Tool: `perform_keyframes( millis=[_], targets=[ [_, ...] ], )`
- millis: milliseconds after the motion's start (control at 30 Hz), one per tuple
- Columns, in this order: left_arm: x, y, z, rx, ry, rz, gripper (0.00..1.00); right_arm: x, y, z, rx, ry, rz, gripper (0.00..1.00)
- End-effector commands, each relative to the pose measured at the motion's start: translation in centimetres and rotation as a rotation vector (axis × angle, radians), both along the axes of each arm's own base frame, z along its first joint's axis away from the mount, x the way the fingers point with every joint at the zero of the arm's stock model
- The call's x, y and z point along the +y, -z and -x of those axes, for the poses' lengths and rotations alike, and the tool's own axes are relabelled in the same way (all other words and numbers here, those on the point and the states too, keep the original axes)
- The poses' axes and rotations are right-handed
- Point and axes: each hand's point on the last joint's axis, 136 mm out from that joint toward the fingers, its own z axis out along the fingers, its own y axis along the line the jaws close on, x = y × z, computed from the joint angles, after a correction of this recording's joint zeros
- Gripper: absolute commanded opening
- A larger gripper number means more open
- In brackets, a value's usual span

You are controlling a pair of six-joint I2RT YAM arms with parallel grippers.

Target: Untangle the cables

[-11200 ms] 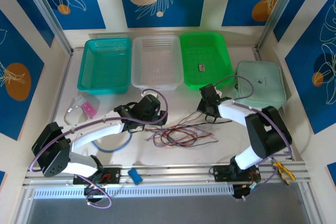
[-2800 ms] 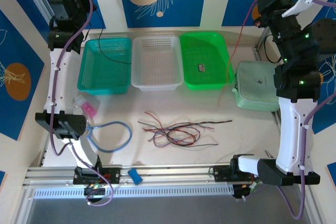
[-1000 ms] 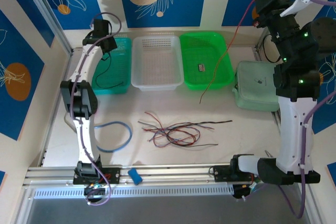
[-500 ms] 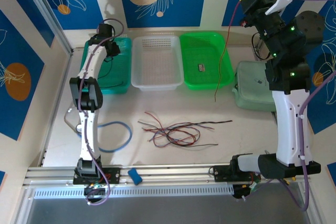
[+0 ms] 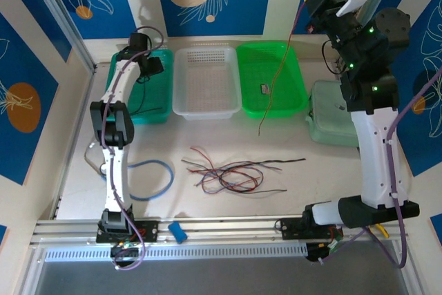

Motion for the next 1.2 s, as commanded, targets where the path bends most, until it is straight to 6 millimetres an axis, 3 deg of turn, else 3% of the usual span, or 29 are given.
perform_keyframes(
  millis=[0, 200, 333, 533, 633, 833, 1067, 1167],
  targets=[
    [-1.9, -7.6, 0.1, -0.188, 0.026, -0.009, 0.71, -0.2, -1.8, 0.2, -0.068, 0.024, -0.004, 0.0],
    [-3.3, -11.3, 1.9, -0.266, 0.029, -0.012, 0.72, 0.0, -4.5, -0.4, -0.129, 0.023, -0.015, 0.0],
    [-4.1, -12.7, 3.4, -0.297, 0.037, -0.013, 0.72, -0.2, -6.4, -1.5, -0.176, 0.051, -0.016, 0.0],
    [-5.7, -14.1, 6.5, -0.329, 0.061, -0.018, 0.73, -0.5, -7.2, -4.6, -0.211, 0.089, 0.0, 0.0],
    [-6.7, -14.2, 8.9, -0.353, 0.064, -0.001, 0.73, -0.9, -5.9, -7.7, -0.179, 0.127, 0.008, 0.0],
    [-8.6, -13.7, 13.3, -0.37, 0.072, 0.07, 0.74, -1.4, -0.9, -14.2, -0.109, 0.224, 0.064, 0.0],
    [-9.7, -15.1, 16.4, -0.4, 0.12, 0.095, 0.75, -1.5, 3.9, -18.5, -0.006, 0.258, 0.084, 0.0],
    [-9.9, -16.0, 17.0, -0.371, 0.174, 0.069, 0.76, -1.4, 7.4, -20.0, 0.104, 0.276, 0.106, 0.0]
  ],
)
